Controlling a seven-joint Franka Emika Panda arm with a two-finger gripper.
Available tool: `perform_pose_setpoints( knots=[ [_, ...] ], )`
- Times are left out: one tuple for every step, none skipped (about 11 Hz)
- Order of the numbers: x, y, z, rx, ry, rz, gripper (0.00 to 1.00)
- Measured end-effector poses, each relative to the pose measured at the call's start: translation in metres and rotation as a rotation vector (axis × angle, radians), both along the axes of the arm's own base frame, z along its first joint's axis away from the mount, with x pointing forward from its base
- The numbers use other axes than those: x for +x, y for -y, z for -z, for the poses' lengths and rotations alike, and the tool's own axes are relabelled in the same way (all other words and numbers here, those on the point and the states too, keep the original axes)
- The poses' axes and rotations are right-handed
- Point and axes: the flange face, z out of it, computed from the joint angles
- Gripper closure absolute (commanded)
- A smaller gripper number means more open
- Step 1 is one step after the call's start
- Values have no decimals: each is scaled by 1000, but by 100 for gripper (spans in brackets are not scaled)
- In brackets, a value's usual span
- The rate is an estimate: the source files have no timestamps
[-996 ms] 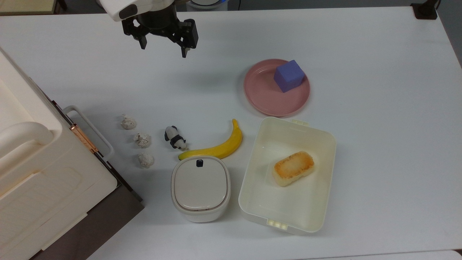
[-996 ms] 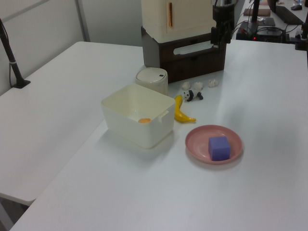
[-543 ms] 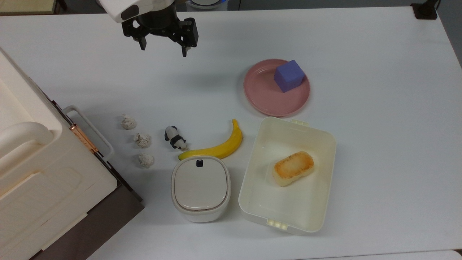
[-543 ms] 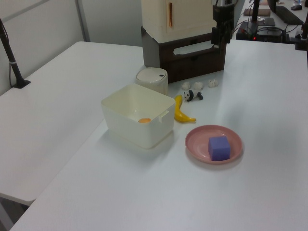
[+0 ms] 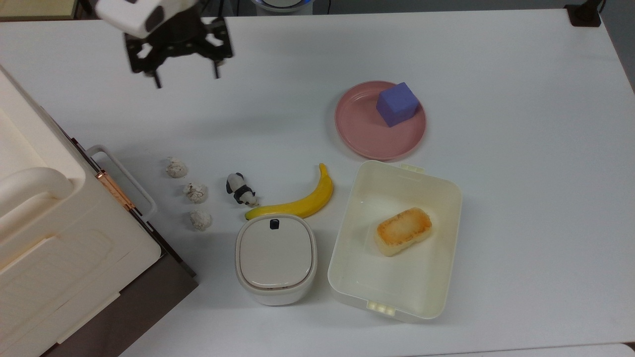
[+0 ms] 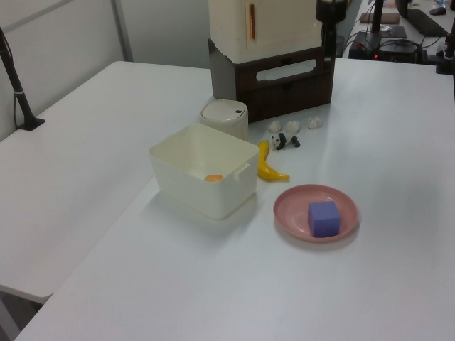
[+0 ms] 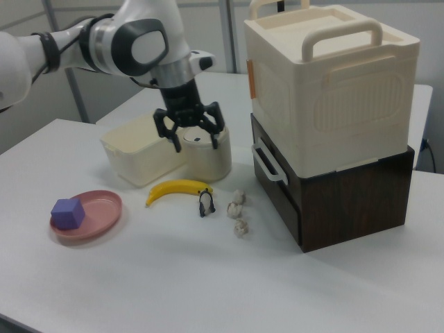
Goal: Slide the drawer open
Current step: 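Move the open gripper toward the brown drawer's handle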
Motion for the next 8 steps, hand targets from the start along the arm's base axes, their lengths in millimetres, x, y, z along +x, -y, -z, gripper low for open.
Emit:
perform_pose_setpoints(
  knots=[
    [4, 15, -2, -24, 38, -72, 10],
    [9, 28, -3, -52, 84, -126, 13],
    [17, 34, 0, -79, 121, -154, 16],
    [26, 35, 10, -116, 144, -169, 18],
    [38, 35, 26, -149, 163, -186, 18],
    [50, 33, 45, -168, 174, -201, 20],
    [60, 31, 65, -187, 181, -211, 21],
    [68, 33, 82, -212, 190, -216, 22]
  ],
)
